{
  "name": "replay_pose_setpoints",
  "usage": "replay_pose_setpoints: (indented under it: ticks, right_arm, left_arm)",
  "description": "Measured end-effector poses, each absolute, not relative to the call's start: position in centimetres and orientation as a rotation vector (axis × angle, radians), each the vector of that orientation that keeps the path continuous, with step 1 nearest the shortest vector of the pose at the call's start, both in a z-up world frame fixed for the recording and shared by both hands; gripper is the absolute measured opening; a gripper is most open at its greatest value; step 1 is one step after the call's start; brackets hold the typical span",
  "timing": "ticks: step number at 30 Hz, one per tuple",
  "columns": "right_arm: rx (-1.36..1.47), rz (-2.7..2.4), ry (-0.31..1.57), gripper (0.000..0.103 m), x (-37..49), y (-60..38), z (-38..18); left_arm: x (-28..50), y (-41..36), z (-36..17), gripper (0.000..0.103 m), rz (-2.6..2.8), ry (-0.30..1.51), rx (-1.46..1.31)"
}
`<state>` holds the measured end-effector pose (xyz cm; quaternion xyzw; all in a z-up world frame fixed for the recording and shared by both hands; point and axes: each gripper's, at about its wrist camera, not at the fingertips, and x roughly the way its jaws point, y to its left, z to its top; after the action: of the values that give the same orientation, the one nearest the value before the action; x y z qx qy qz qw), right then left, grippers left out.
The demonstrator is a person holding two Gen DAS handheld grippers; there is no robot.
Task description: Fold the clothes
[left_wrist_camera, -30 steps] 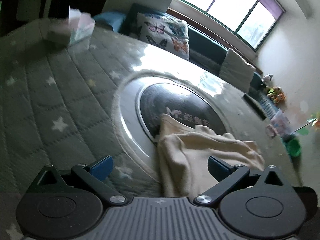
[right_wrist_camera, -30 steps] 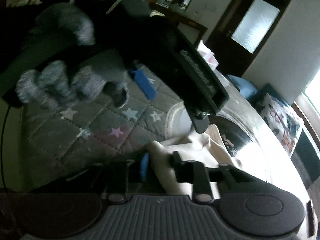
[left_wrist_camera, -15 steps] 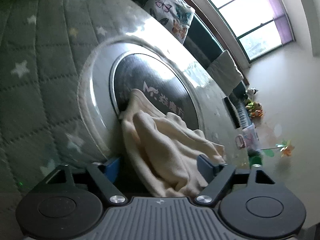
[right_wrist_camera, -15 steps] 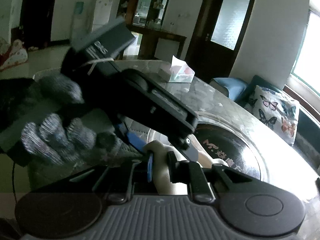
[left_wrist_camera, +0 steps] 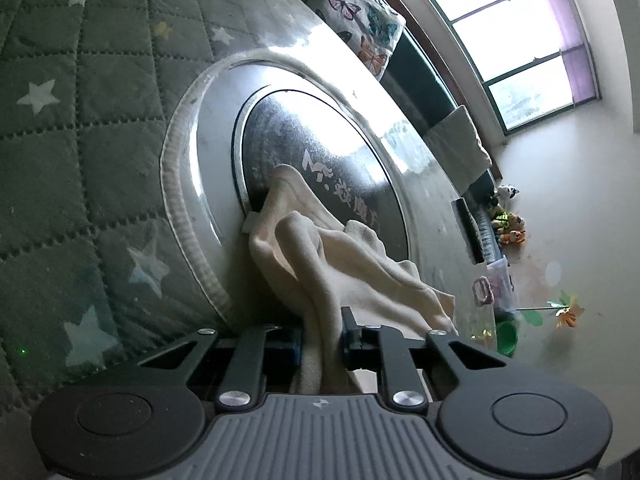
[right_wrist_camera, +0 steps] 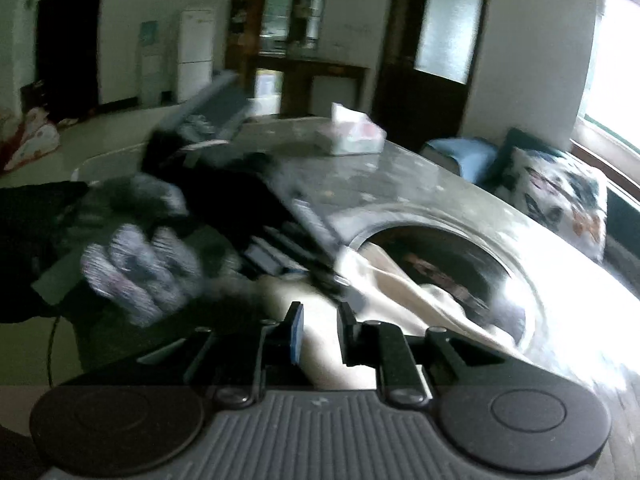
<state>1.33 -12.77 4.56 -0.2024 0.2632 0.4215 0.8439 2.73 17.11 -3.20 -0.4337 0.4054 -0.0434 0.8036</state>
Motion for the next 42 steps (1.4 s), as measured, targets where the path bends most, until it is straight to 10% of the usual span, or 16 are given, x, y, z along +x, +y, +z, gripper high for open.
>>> replay_pose_setpoints:
  ticks: [15, 28, 35, 42]
  right_arm:
    - [-0.254, 0.465, 0.748, 0.013, 12.0, -22.9, 0.4]
    - [-0.028, 0.415, 0.798, 0.031, 14.2, -27.4, -0.1]
    - [0.038, 0.446, 0.79, 0.009, 13.4, -27.9, -0.1]
    - [0.072, 0.434, 0.719, 0.007, 11.7, -29.7, 2.0]
  left_arm:
    - [3.2, 16.6, -3.2, 0.019, -0.073, 0.87, -0.866]
    - [3.7, 16.2, -2.7, 0.019, -0.055, 0.869, -0.779]
    - [4.1, 15.4, -1.7, 0.018, -0.047, 0.857, -0.71]
    - [5.2, 13.1, 1.2, 0.016, -0.085, 0.823, -0.622]
